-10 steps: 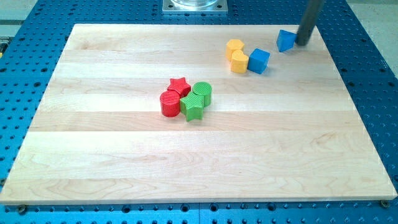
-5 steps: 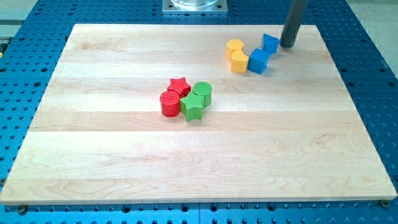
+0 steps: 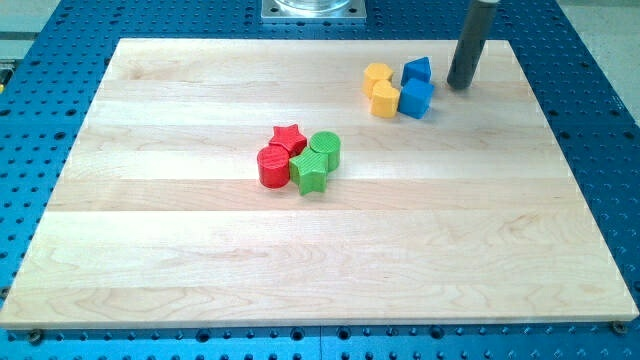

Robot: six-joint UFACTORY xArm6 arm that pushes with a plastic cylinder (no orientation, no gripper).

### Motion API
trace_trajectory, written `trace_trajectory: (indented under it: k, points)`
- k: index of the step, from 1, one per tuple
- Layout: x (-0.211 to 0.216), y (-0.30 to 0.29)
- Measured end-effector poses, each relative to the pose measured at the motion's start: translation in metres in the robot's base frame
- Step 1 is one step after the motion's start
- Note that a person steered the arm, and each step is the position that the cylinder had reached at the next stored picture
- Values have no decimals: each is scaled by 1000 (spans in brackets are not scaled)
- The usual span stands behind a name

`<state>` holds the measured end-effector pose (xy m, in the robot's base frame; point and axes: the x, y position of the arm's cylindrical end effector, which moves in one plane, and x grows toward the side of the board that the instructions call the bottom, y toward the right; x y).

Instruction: Move the blue triangle right to the yellow hexagon

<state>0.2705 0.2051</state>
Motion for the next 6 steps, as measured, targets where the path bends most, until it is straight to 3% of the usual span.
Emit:
trace_trajectory:
  k: [2, 3, 4, 6]
  points:
    - [-3, -61]
    - [-3, -61]
    - [-5, -56]
    - [4, 27]
